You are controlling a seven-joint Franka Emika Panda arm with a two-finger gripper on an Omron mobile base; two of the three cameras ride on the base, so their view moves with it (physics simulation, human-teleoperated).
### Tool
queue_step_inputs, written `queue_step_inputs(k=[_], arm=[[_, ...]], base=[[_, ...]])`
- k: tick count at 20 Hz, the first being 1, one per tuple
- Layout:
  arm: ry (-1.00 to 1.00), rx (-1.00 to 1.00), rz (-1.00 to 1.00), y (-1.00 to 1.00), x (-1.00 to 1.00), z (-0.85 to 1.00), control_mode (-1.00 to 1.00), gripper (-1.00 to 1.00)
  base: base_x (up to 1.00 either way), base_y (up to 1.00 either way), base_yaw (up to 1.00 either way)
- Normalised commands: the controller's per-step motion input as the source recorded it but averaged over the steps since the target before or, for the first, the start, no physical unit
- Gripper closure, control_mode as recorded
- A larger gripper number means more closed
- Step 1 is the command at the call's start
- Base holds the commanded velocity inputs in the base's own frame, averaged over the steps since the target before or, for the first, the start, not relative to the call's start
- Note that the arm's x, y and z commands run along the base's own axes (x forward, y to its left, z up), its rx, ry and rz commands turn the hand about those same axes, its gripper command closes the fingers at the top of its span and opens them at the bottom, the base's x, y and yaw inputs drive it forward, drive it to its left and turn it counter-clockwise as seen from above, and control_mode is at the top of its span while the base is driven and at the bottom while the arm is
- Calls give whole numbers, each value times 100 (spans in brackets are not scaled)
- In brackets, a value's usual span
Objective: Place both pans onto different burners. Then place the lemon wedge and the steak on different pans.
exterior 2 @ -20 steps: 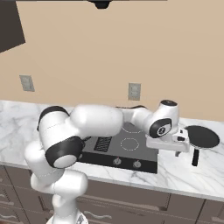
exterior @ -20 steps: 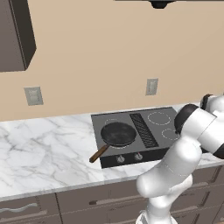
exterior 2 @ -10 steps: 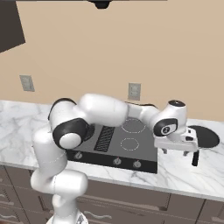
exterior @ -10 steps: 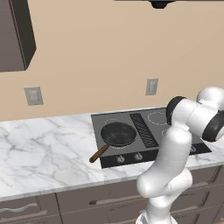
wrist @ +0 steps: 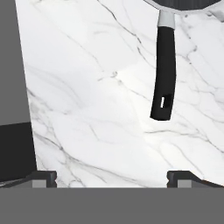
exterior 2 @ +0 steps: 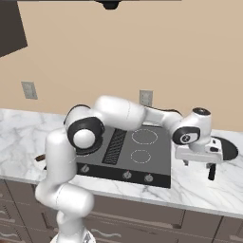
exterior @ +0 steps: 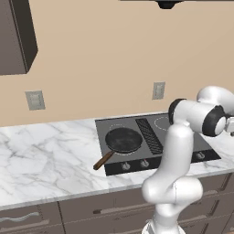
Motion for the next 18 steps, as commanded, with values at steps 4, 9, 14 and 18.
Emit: queue_step_inputs(k=[4, 9, 14, 18], arm=[[0, 0, 0, -4, 10, -6, -100, -100], [0, 0, 0, -1, 12, -13, -100, -100], [0, 0, 0, -4, 12, -21, -100, -100], [0, 0, 0, -5, 9, -28, -100, -100]], base=[[0, 0, 0], [0, 0, 0], [0, 0, 0], [0, 0, 0]])
